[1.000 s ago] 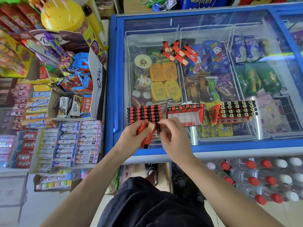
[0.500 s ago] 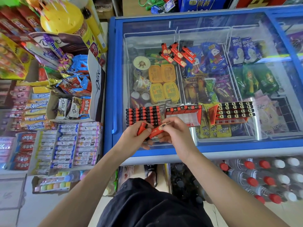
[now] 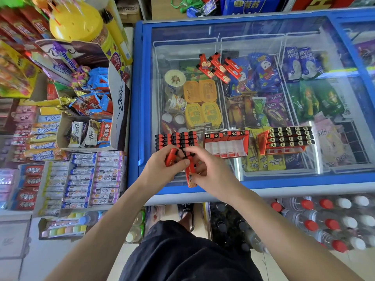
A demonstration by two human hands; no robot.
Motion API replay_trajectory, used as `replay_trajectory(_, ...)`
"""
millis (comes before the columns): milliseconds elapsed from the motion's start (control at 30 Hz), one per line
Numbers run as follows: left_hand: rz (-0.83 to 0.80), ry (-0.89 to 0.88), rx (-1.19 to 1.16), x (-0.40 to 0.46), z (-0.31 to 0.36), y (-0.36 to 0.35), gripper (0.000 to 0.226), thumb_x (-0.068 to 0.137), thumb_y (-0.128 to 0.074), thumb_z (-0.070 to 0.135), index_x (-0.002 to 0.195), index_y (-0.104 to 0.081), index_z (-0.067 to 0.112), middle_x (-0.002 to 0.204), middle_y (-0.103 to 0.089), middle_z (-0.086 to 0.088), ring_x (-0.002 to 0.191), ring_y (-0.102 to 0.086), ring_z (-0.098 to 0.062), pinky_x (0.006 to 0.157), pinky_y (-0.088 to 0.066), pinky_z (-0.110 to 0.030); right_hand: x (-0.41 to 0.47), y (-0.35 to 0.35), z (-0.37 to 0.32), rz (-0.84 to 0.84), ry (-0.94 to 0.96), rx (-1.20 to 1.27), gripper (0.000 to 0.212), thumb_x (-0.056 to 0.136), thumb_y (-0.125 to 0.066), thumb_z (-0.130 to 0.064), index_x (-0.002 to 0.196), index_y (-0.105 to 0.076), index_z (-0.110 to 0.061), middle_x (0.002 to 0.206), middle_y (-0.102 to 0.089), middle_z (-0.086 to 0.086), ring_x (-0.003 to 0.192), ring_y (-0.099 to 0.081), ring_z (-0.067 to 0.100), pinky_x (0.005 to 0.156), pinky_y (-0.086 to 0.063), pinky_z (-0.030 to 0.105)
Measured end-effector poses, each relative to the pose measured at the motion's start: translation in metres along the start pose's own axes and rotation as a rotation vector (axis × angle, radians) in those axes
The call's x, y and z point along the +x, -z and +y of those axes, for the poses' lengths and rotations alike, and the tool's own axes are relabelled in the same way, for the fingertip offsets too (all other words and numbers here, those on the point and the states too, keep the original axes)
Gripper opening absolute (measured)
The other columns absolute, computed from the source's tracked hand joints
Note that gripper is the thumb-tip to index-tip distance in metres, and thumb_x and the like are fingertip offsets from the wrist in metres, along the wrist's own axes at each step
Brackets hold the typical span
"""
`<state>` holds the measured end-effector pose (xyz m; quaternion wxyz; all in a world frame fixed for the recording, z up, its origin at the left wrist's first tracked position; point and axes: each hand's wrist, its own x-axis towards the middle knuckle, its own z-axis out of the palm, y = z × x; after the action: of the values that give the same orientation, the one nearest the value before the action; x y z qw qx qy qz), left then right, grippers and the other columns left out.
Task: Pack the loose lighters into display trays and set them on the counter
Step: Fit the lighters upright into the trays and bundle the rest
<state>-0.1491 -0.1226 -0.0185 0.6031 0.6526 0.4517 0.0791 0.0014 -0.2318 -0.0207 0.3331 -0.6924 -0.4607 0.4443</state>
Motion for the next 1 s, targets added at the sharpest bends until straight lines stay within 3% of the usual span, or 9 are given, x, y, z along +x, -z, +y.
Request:
replay_trajectory(100, 0.009, 0.038, -0.05, 0.001, -0.003, 0.003, 0.017, 0.103, -0.059, 0.028, 0.097, -0.064, 0.012, 0.058, -0.048, 0.005, 0.053, -0.043, -0.016, 0.057, -0.044, -0.032, 0.0, -0.002, 0.002, 0.092, 0.06, -0.034, 0.05, 0.093, -0.065, -0.002, 0.13, -0.055, -0.035, 0.096, -0.07, -0.014, 0.079, -0.073, 0.009, 0.076, -0.06, 0.037)
replay_trajectory(200, 0.06, 0.059, -0.025, -0.001, -0.006, 0.007, 0.024, 0.107, -0.049, 0.03, 0.104, -0.069, 0.017, 0.062, -0.054, -0.001, 0.055, -0.053, -0.013, 0.057, -0.046, -0.021, -0.002, -0.003, 0.009, 0.221, 0.093, -0.059, 0.031, 0.097, -0.063, -0.005, 0.122, -0.062, -0.023, 0.091, -0.07, -0.01, 0.076, -0.071, 0.004, 0.072, -0.06, 0.035)
replay_trajectory(300, 0.101, 0.077, -0.035, -0.003, -0.008, 0.008, 0.025, 0.109, -0.045, 0.028, 0.108, -0.07, 0.021, 0.065, -0.054, -0.004, 0.057, -0.056, -0.009, 0.053, -0.043, -0.013, 0.0, -0.006, 0.017, 0.271, 0.164, -0.206, 0.027, 0.095, -0.065, -0.006, 0.119, -0.065, -0.019, 0.095, -0.069, -0.007, 0.075, -0.065, 0.012, 0.07, -0.057, 0.039)
replay_trajectory(367, 0.115, 0.079, -0.042, -0.002, -0.009, 0.007, 0.025, 0.108, -0.046, 0.027, 0.108, -0.07, 0.022, 0.065, -0.054, -0.004, 0.058, -0.055, -0.011, 0.055, -0.044, -0.016, 0.003, -0.01, 0.022, 0.276, 0.237, -0.301, 0.023, 0.093, -0.067, -0.003, 0.113, -0.067, -0.014, 0.105, -0.065, -0.005, 0.08, -0.063, 0.012, 0.072, -0.057, 0.037)
replay_trajectory(433, 0.115, 0.082, -0.058, -0.001, -0.01, 0.007, 0.025, 0.108, -0.046, 0.028, 0.106, -0.07, 0.022, 0.065, -0.052, -0.002, 0.06, -0.051, -0.014, 0.057, -0.044, -0.023, 0.006, -0.017, 0.026, 0.284, 0.306, -0.424, 0.019, 0.091, -0.069, -0.004, 0.109, -0.068, -0.011, 0.106, -0.06, -0.002, 0.075, -0.061, 0.014, 0.063, -0.057, 0.036)
replay_trajectory(533, 0.101, 0.111, -0.109, -0.001, -0.013, 0.008, 0.03, 0.109, -0.041, 0.029, 0.107, -0.07, 0.02, 0.063, -0.044, 0.006, 0.06, -0.04, -0.013, 0.059, -0.037, -0.03, 0.009, -0.026, 0.03, 0.32, 0.374, -0.576, 0.018, 0.088, -0.07, -0.004, 0.106, -0.068, -0.01, 0.098, -0.062, 0.001, 0.072, -0.061, 0.019, 0.058, -0.054, 0.036)
replay_trajectory(667, 0.081, 0.157, -0.204, -0.002, -0.015, 0.011, 0.039, 0.111, -0.033, 0.028, 0.108, -0.065, 0.006, 0.068, -0.043, 0.008, 0.06, -0.036, -0.009, 0.057, -0.035, -0.021, 0.014, -0.036, 0.039, 0.358, 0.43, -0.679, 0.027, 0.078, -0.074, 0.004, 0.102, -0.068, -0.007, 0.092, -0.065, 0.006, 0.081, -0.06, 0.026, 0.067, -0.054, 0.039)
replay_trajectory(867, 0.076, 0.091, -0.122, -0.005, -0.018, 0.013, 0.019, 0.105, -0.042, 0.01, 0.089, -0.052, 0.006, 0.064, -0.042, 0.006, 0.058, -0.036, -0.011, 0.06, -0.033, -0.031, 0.018, -0.042, 0.05, 0.373, 0.452, -0.746, 0.023, 0.079, -0.075, 0.004, 0.099, -0.07, -0.008, 0.093, -0.065, 0.005, 0.081, -0.06, 0.026, 0.068, -0.051, 0.037)
replay_trajectory(1000, 0.079, -0.027, -0.028, -0.009, -0.019, 0.016, 0.007, 0.103, -0.056, 0.009, 0.096, -0.058, 0.011, 0.065, -0.049, 0.009, 0.057, -0.044, -0.009, 0.054, -0.044, -0.03, 0.02, -0.043, 0.049, 0.404, 0.475, -0.788, 0.023, 0.076, -0.074, 0.006, 0.094, -0.069, -0.008, 0.091, -0.061, 0.006, 0.08, -0.056, 0.025, 0.069, -0.045, 0.034)
